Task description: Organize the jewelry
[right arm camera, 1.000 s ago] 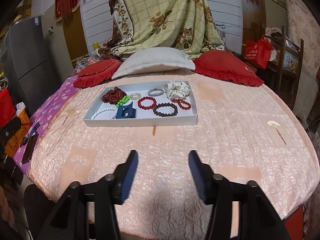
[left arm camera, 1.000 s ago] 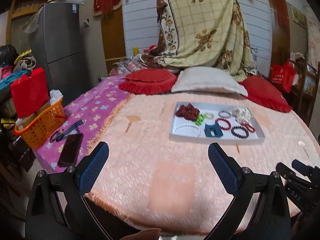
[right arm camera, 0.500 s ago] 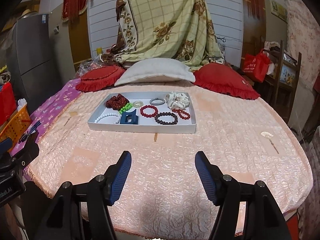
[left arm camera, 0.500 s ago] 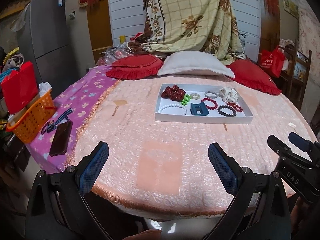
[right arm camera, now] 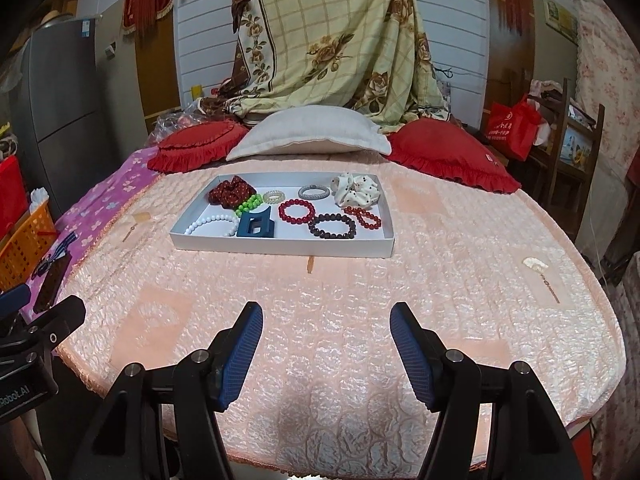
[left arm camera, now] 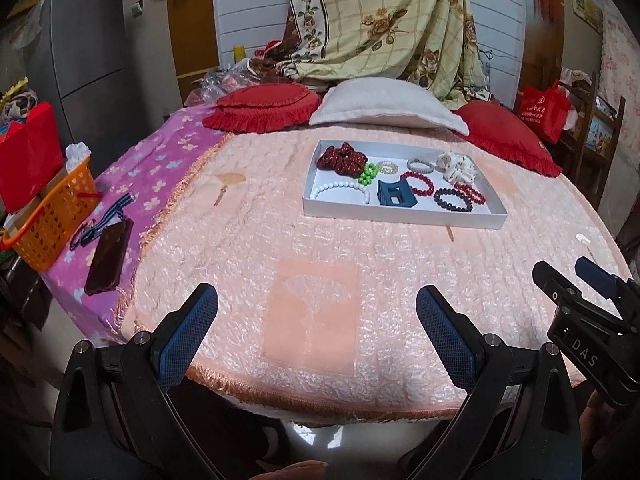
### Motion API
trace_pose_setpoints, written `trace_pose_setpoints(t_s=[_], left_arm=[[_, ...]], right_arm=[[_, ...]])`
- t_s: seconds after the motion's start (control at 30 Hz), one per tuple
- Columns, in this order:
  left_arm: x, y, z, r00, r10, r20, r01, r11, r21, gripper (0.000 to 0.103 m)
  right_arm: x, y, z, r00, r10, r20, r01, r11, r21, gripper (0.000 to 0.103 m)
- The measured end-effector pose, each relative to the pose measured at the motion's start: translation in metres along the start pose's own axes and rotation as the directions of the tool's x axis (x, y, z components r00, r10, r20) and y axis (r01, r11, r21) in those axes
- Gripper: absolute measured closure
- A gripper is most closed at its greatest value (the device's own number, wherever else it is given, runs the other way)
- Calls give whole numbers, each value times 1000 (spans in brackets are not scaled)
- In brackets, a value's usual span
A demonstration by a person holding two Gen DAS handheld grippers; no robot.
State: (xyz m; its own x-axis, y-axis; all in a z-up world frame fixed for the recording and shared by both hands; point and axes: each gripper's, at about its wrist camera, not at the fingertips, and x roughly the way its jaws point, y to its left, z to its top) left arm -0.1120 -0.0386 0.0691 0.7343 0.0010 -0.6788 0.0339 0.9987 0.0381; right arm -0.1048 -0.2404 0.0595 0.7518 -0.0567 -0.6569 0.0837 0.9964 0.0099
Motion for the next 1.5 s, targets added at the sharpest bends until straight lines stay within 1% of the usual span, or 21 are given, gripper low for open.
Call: trace_pose_setpoints(t_s=[0.17, 0.7, 1.33, 1.5], left_arm=[[4, 1, -1, 1000, 1, -13, -1, 1000, -1, 3], [2, 2, -3, 1000, 5, -6, -5, 1000, 4, 3], [7, 4, -5, 999, -3, -36, 4, 1000, 2, 3], [9, 5, -6, 999, -3, -45, 3, 1000, -4, 3]], right_arm=[[3, 1, -1, 1000, -3, -6, 3, 1000, -3, 39], [0, 3, -1, 1000, -7, 3, 7, 1000, -6, 39], [-2, 3, -2, 1000, -9, 9, 9, 1000, -13, 39], [-4, 1, -1, 1000, -9, 24, 9, 1000, -7, 39]])
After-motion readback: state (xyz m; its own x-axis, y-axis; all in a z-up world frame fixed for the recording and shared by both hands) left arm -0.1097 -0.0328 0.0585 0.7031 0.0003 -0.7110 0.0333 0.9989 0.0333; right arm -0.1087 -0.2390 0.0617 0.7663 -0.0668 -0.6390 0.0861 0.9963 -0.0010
